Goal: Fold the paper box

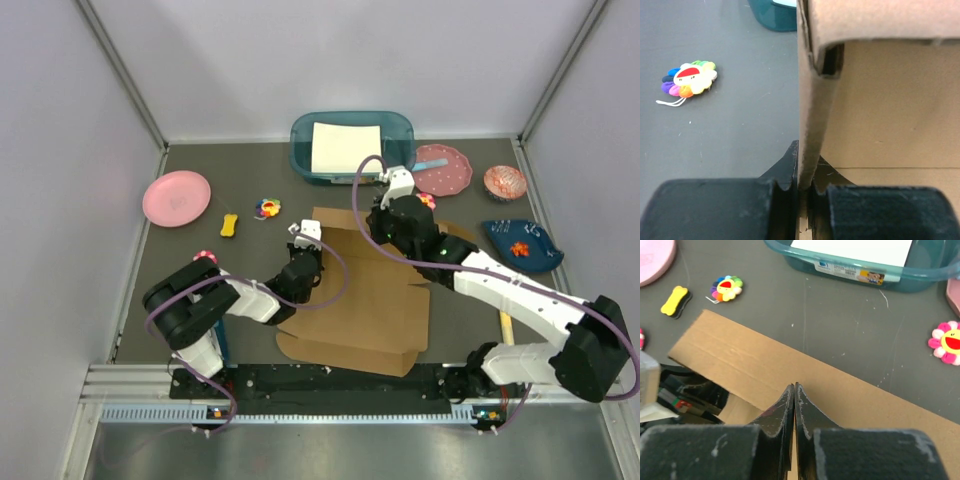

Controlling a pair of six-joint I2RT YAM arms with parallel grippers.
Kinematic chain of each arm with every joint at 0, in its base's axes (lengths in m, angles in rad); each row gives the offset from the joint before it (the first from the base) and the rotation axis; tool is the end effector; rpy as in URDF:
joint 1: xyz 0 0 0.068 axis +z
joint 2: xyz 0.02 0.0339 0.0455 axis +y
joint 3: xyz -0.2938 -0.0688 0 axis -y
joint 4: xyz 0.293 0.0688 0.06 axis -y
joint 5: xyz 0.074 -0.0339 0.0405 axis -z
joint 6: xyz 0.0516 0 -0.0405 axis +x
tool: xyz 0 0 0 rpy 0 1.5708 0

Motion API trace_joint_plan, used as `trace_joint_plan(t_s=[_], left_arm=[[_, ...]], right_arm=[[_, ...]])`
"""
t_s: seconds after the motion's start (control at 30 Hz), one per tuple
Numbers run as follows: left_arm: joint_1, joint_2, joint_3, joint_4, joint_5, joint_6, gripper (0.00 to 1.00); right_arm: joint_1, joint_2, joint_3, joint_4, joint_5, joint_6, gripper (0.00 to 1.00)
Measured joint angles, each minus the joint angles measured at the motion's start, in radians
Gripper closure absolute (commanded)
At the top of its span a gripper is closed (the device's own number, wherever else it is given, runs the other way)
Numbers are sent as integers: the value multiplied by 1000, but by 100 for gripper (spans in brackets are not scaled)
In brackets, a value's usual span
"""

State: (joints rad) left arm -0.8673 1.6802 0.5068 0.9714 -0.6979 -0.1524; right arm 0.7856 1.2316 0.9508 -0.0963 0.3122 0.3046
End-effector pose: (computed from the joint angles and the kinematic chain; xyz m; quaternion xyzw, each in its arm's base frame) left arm 0.2401 -0.2317 0.1358 0.0523 0.7577 -0.0587 0.6478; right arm 0.2479 0.2256 0.3217 -0.1097 0.8144 0.1779 0.5414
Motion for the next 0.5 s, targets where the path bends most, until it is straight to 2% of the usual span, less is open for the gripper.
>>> trace_joint_plan(t_s=[0.07,0.17,0.2,0.27,0.4,0.5], left_arm=[[0,0,14,-30,-8,-2,100],[0,0,39,-81,-22,-8,100],[-1,0,52,-106,-27,-11,100],[-1,-5,81,-167,-35,-17,100],[-2,-35,133,-296,-51,-28,100],[0,-51,165,-388,-61,-39,100]], right_arm=[[-18,16,-8,-2,-8,12,100],[-28,20,-15,-5,-10,19,91],[-28,13,-15,-6,-1,19,80],[-28,-14,-15,-32,38,15,72],[-29,-120,-15,-118,192,-27,47],[-30,-214,-15,-185,303,-75,38]])
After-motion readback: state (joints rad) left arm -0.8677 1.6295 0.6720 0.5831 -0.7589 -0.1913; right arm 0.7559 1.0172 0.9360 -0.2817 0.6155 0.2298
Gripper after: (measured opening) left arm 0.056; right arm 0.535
